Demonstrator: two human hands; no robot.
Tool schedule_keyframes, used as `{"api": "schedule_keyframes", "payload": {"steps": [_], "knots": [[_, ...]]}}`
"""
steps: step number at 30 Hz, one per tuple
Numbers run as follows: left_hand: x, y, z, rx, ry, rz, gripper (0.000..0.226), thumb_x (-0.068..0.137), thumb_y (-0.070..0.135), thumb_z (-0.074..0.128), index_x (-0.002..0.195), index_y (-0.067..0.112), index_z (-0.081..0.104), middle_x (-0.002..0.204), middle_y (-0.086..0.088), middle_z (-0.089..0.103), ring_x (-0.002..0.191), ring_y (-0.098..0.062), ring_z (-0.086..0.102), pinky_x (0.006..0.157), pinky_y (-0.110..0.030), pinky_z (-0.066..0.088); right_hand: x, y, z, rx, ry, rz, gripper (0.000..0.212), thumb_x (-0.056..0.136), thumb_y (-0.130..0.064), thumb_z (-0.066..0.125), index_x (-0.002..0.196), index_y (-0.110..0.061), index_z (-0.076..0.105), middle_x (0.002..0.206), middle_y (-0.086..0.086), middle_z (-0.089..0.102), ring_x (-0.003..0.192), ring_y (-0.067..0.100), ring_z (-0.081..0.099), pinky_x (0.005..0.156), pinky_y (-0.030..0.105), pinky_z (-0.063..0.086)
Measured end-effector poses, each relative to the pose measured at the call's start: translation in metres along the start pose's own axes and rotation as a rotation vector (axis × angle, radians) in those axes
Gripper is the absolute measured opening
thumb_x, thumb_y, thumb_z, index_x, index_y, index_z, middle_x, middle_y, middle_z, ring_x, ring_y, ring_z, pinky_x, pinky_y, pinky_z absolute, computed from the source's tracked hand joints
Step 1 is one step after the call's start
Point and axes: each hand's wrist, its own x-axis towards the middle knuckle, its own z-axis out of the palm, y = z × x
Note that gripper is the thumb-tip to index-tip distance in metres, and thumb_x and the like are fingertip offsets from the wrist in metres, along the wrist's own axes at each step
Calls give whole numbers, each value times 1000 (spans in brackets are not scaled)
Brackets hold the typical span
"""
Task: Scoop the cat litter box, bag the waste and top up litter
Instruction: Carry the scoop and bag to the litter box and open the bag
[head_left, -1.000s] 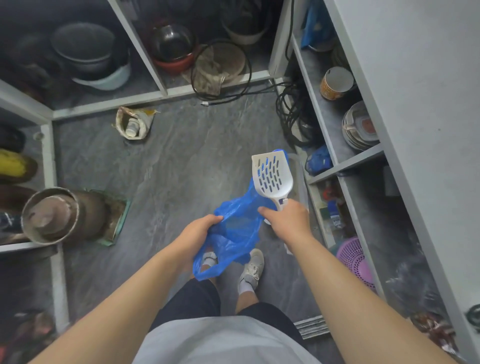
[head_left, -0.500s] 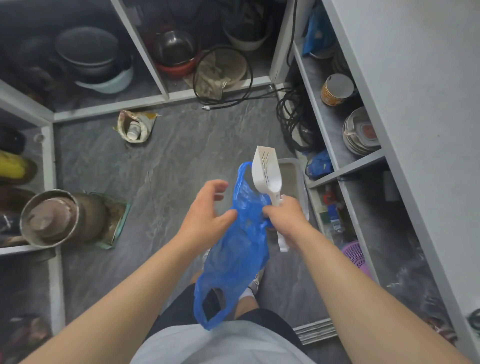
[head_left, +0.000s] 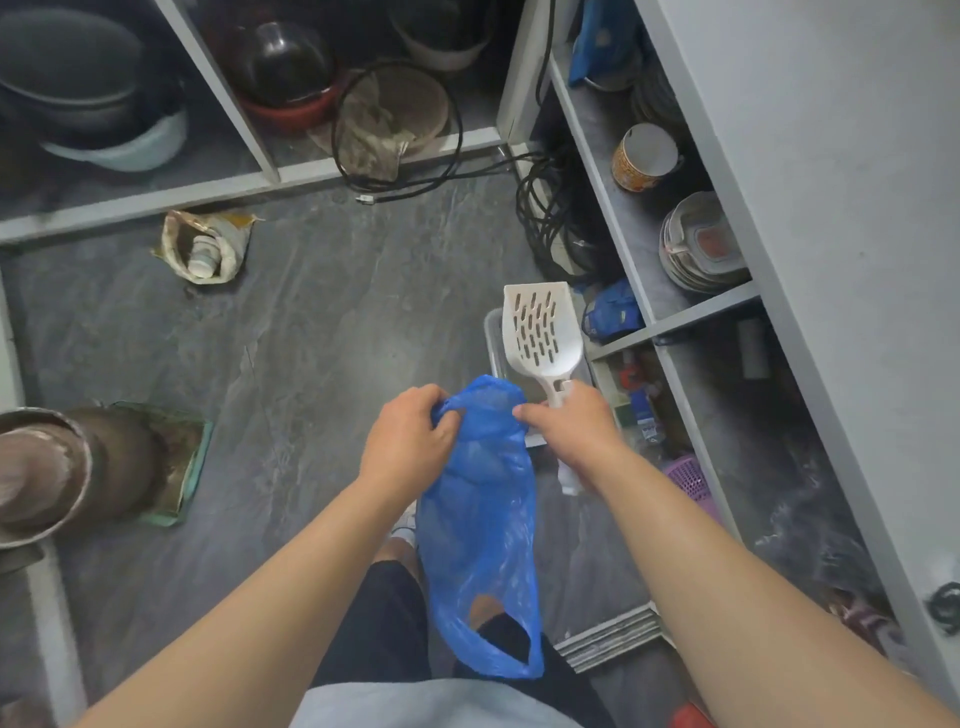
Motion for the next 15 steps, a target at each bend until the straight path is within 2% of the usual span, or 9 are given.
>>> {"api": "schedule_keyframes", "payload": {"steps": [3, 5, 7, 11, 15], "knots": [[14, -2, 2, -16, 26, -42, 31, 95, 28, 55, 72, 8, 47, 68, -1, 51, 66, -22, 45, 60, -38, 36, 7, 1, 17, 43, -34, -1, 28, 73, -35, 85, 89, -21, 68, 84, -7, 70, 79, 12, 66, 62, 26, 46], [19, 1, -1, -48, 3, -65, 37, 96, 29, 53, 68, 10, 38, 62, -1, 42, 60, -19, 35, 55, -34, 30, 9, 2, 26, 0, -48, -16, 21, 75, -27, 83, 80, -23, 63, 79, -8, 66, 74, 10, 63, 59, 25, 45], [19, 2, -4, -90, -38, -82, 39, 98, 30, 52, 67, 14, 35, 61, 1, 37, 58, -17, 32, 52, -30, 27, 12, 5, 32, -37, -9, 2, 15, 80, -15, 74, 81, -21, 61, 79, -4, 65, 75, 17, 64, 56, 25, 45], [17, -6, -3, -108, -83, -136, 37, 99, 33, 48, 70, 13, 40, 64, 0, 42, 62, -19, 37, 56, -34, 30, 15, 13, 32, 95, 36, 88, 14, 76, -8, 67, 87, -14, 61, 86, 5, 68, 80, 26, 67, 68, 37, 58], [0, -15, 9, -52, -76, -175, 30, 94, 31, 51, 72, 15, 38, 70, 2, 42, 67, -21, 40, 59, -34, 33, 9, 26, 19, 117, 15, 55, 10, 83, -4, 60, 84, -11, 53, 80, 4, 58, 65, 20, 55, 48, 23, 43]]}}
